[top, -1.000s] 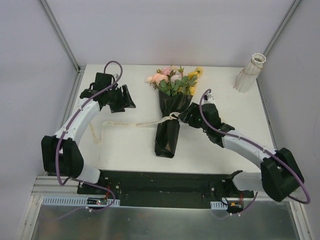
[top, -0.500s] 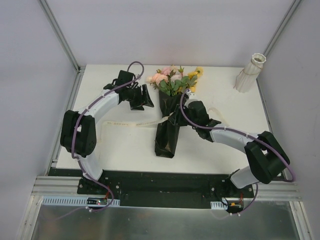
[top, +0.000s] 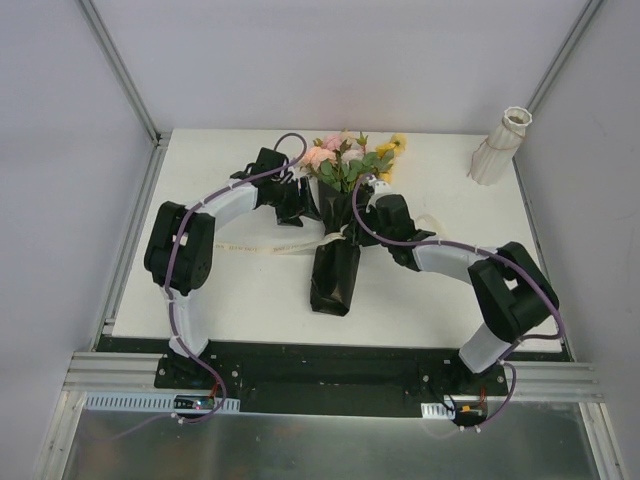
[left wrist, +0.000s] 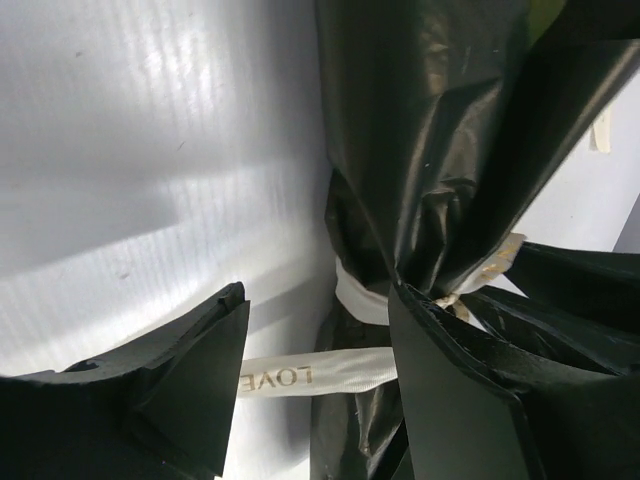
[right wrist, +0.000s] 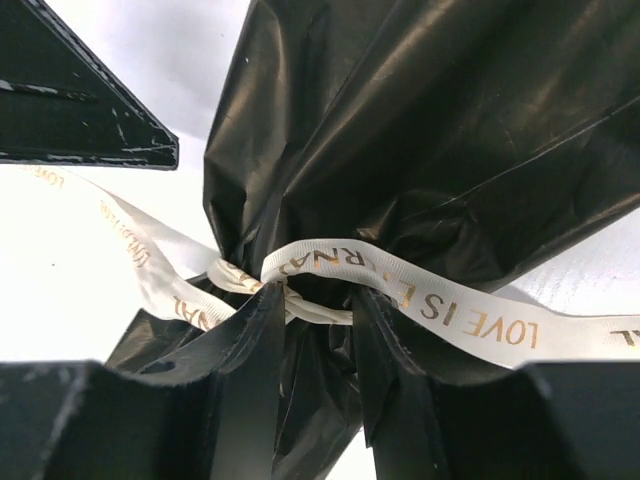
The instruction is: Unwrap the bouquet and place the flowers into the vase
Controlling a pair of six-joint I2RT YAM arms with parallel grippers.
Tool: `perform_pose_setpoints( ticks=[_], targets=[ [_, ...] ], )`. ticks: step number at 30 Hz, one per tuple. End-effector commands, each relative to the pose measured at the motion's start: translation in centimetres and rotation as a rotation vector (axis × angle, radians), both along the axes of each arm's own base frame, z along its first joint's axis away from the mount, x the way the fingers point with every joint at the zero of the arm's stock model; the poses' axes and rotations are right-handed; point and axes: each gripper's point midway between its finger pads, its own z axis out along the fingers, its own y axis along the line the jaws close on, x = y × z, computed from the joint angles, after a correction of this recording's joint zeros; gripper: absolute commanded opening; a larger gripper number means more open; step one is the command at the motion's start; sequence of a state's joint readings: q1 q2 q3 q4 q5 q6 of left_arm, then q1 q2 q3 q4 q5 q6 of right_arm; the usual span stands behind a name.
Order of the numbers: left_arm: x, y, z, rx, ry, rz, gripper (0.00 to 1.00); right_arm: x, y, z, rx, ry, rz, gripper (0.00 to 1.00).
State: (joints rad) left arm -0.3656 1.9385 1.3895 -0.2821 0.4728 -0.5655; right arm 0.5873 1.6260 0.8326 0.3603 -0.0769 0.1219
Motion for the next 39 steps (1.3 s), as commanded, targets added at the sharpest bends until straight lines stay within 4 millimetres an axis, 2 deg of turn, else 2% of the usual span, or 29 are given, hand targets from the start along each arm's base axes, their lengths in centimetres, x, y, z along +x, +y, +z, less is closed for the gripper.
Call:
perform_pose_setpoints(
  ticks=[1,10,19,29,36,39],
  targets=[
    [1.4,-2.4,1.8,-0.074,-0.068,-0.043,0.6,1.6,1.0,1.3,0.01,-0.073,0.074,0.39],
    [1.7,-4.0,0.6,-0.103,-0.057,-0.064,0.59,0.7,1.8,0.9,0.023,-0.082,0.208,0.38],
    [1.5,-4.5,0.0,-0.106,-0.052,-0.071,0.57,-0.4,2.5,1.0,0.042,-0.091,0.293,0.38],
    [1.2,-5.0,0.0,-0.115,-0.046,-0.078,0.41,0.0,2.4,0.9,0.022,-0.116,0.307,0.36],
    [1.1,-5.3,-0.6,-0.113,-0.034,-0.082,0.36,0.3,2.2,0.2,0.005,-0.12,0.309,0.34],
    [1.1,-5.4,-0.6,-0.113,-0.037,-0.083,0.27,0.3,2.3,0.3,0.006,-0.124,0.315,0.32]
  ],
)
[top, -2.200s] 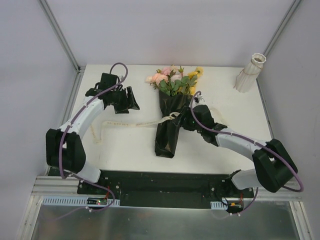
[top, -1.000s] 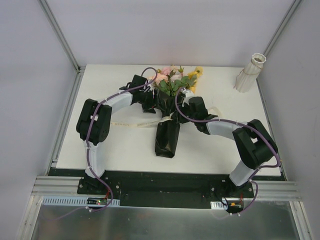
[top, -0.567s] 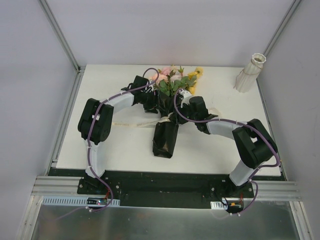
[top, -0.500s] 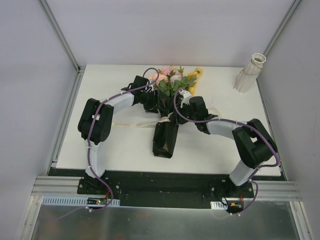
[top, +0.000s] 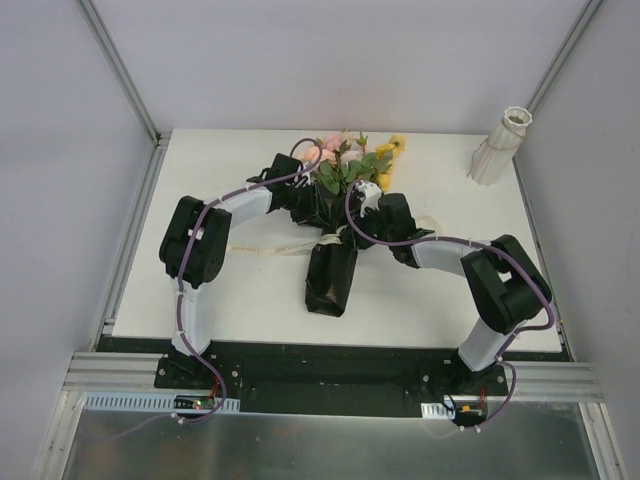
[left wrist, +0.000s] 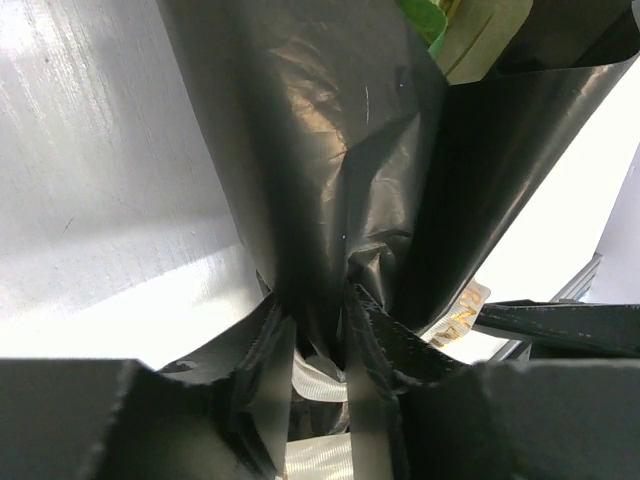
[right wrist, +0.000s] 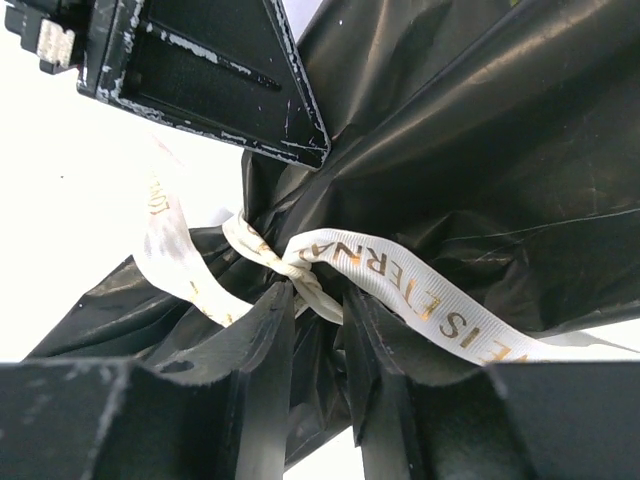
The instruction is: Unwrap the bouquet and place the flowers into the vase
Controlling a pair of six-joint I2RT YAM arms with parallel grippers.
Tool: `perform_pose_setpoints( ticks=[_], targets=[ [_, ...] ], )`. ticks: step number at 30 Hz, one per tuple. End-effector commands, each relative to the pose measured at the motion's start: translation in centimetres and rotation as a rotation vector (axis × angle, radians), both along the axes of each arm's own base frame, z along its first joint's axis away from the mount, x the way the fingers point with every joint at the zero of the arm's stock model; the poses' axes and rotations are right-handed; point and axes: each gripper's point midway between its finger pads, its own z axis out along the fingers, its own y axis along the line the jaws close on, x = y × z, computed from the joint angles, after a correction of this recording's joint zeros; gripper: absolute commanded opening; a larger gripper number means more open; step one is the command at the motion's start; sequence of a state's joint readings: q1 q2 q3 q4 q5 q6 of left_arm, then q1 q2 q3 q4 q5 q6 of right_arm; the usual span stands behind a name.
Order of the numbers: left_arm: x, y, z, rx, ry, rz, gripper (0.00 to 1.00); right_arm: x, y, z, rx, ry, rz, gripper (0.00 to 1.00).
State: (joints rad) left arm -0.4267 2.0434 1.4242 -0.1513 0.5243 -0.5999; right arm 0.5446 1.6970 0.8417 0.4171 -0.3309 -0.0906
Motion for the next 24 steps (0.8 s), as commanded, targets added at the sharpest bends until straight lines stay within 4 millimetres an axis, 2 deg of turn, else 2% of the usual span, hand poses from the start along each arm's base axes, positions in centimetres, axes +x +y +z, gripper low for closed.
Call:
perform_pose_setpoints(
  ticks=[1,3,6,9,13,16,21,24],
  targets=[
    [0.5,-1.2,1.1,-0.039,-0.019,-0.016,0.24,1.0,0.9,1.6,0.028,-0.069,0.036,0.31],
    [0.6,-1.1,1.3,-0.039,-0.024,-0.012,0.17,1.0,0.8,1.6,0.026,-0.076,0.035,0.3],
    [0.6,-1.1,1.2,-0.035,-0.023,-0.008,0.03,1.3,0.6,1.9,0.023,-0.092,0.021,0.21],
    [0.5,-1.1,1.1,-0.034,-0.02,-0.008,0.0,1.5,0.2,2.9,0.029,-0.11,-0.015,0.01],
    [0.4,-0.6,0.9,-0.013,-0.029,0.005,0.0,1.4,-0.5,4.8,0.07,-0.116,-0.091,0.0],
    [0.2,-0.3,0.6,0.003,-0.02,0.02,0.0,0.9,-1.0,5.3,0.113,-0.124,-0.125,0.0],
    [-0.2,0.0,0.1,0.016,-0.01,0.02,0.0,1.2,-1.9,4.7,0.1,-0.147,-0.175,0.0],
    [-0.5,-0.1,0.3,0.007,-0.01,0.006,0.0,0.8,-1.6,4.2,0.099,-0.134,-0.143,0.0]
  ],
)
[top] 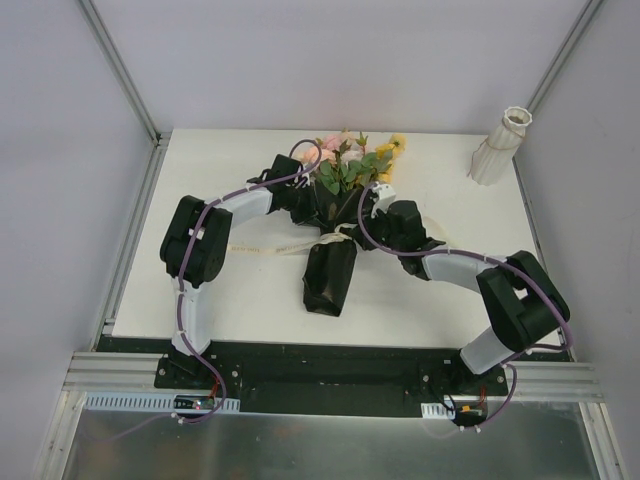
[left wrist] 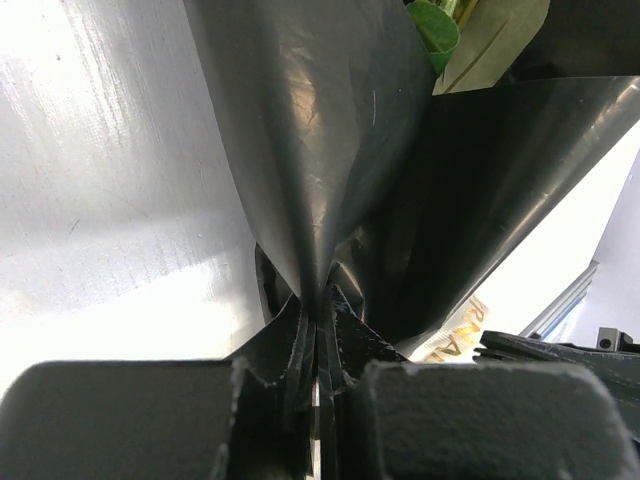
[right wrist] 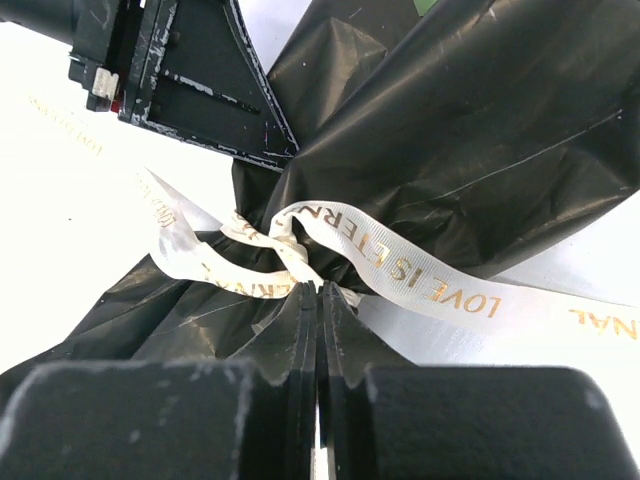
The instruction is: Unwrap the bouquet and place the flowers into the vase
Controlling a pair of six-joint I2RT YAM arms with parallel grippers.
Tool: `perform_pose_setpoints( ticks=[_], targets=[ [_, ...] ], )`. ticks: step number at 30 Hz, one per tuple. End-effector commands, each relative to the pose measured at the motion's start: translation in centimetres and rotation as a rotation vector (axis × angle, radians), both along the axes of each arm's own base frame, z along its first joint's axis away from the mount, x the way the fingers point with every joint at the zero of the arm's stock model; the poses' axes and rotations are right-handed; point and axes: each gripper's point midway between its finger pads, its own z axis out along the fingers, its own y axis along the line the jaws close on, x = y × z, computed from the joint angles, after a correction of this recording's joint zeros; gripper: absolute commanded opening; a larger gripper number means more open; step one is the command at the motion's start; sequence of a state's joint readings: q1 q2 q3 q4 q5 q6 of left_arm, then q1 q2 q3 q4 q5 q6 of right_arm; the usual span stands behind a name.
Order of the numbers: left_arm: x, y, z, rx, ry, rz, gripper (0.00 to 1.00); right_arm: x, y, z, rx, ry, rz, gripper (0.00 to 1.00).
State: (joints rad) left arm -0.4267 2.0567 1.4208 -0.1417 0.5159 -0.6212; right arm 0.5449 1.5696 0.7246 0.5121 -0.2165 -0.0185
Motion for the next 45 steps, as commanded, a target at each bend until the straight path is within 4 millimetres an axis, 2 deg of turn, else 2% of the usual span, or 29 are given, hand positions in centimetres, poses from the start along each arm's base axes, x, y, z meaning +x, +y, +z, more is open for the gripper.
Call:
perform_pose_setpoints(
  ticks=[1,3,4,9,14,21,25,30,36,37,38,45],
  targets=[
    [-0.6,-0.2,1.0,0.001,-0.029,-0.019,0.0,0.8,0.5,1.8,0.034,-0.071,0.01,0.09],
    [-0.6,-0.2,1.2,-0.002,-0.036,-0.026,0.0,0.7,0.7,1.4,0.002,-0.089,0.06,0.25],
    [-0.6,-0.3,1.2,-0.002,-0.037,-0.029,0.0,0.7,0.9,1.2,-0.009,-0.097,0.09,0.28],
    [-0.5,-0.6,1.6,-0.02,-0.042,-0.046,0.0,0.9,1.5,0.2,-0.072,-0.138,0.205,0.31],
    [-0.4,-0.9,1.7,-0.026,-0.041,-0.06,0.0,1.3,1.3,-0.5,-0.136,-0.156,0.241,0.31],
    [-0.4,-0.8,1.3,-0.021,-0.029,-0.06,0.0,1.1,2.0,-1.3,-0.145,-0.169,0.313,0.3],
    [-0.5,-0.8,1.1,-0.019,-0.025,-0.058,0.0,1.5,2.1,-1.5,-0.146,-0.179,0.296,0.3],
    [-0.6,-0.6,0.8,-0.01,-0.016,-0.047,0.0,2.1,1.7,-1.5,-0.181,-0.213,0.26,0.27],
    [-0.7,-0.2,0.2,0.01,0.007,-0.014,0.0,2.1,1.4,-2.5,-0.299,-0.316,0.233,0.07],
    [-0.8,-0.2,0.1,0.011,0.009,-0.012,0.0,2.2,1.4,-2.4,-0.307,-0.325,0.227,0.0],
    [-0.9,-0.1,-0.1,0.015,0.014,-0.011,0.0,2.4,1.1,-2.4,-0.32,-0.344,0.212,0.0],
    [-1.2,1.3,-0.5,0.091,0.004,0.007,0.0,4.6,-1.4,1.3,-0.342,-0.491,-0.013,0.0]
  ],
)
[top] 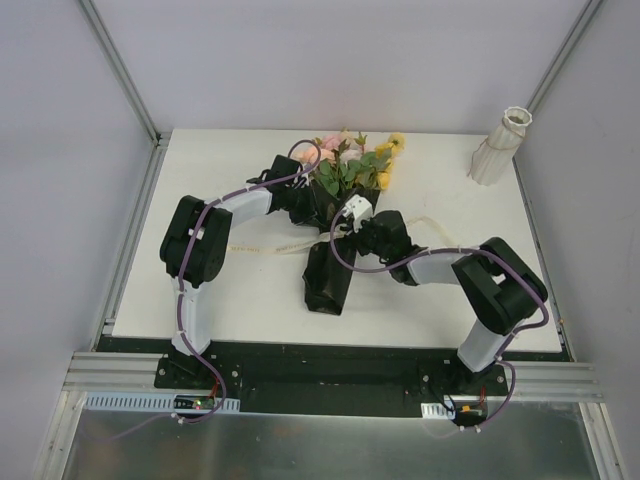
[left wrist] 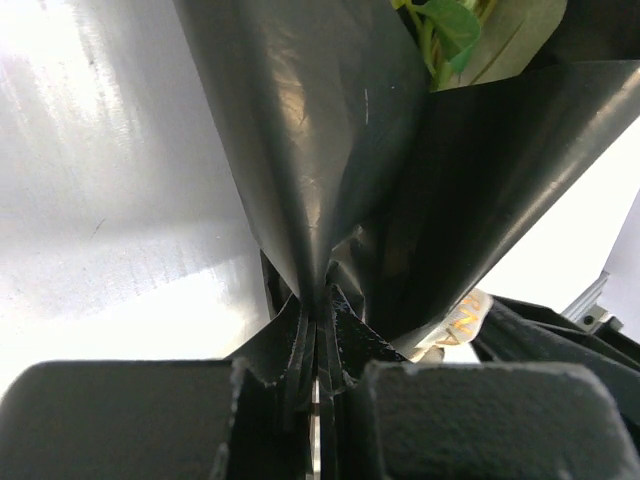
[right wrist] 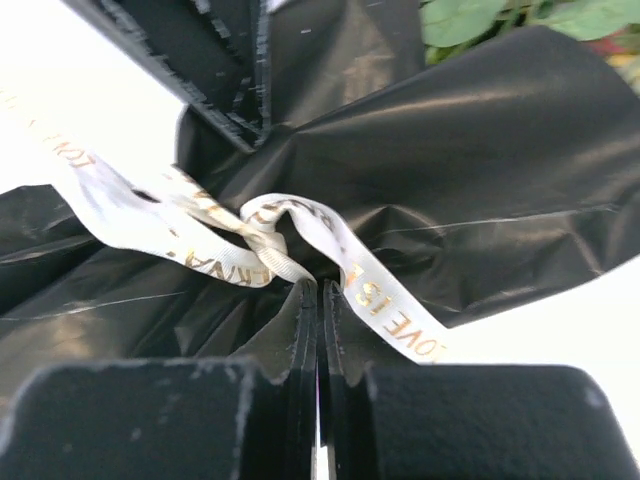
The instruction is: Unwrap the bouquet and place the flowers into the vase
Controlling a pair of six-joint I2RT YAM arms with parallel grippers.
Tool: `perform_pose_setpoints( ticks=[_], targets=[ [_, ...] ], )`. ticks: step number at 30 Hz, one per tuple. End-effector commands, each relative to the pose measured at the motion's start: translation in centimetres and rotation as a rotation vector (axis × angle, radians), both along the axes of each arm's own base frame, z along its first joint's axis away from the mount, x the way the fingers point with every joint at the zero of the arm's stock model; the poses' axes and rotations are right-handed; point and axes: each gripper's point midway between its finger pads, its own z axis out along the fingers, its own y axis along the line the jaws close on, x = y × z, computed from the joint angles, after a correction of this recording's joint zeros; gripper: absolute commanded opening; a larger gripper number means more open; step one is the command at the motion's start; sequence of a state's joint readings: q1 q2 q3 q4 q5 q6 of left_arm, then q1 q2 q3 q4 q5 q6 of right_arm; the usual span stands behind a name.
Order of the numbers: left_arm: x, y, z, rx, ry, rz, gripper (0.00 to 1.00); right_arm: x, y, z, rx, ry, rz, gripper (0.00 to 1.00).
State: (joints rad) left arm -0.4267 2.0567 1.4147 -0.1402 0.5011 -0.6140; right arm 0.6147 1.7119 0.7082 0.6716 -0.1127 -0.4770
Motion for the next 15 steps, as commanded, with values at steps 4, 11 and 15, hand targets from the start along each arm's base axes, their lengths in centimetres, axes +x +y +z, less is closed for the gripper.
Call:
perform_pose_setpoints(
  ticks=[4,11,15],
  targets=[
    [-1.3,2.7,-0.5,0.161,-0.012,0.034,0.0,3.2,-3.5,6.2,0.062,-0.272,-0.244,0.0],
    [-1.6,3.0,0.4,0.168,-0.031,0.034,0.0,2.6,-4.5,7.0,0.147,-0.256,-0.315,0.0],
    [-1.5,3.2,0.7,0.174,-0.044,0.037,0.0,1.9,-4.0,7.3,0.23,-0.201,-0.316,0.0]
  ],
)
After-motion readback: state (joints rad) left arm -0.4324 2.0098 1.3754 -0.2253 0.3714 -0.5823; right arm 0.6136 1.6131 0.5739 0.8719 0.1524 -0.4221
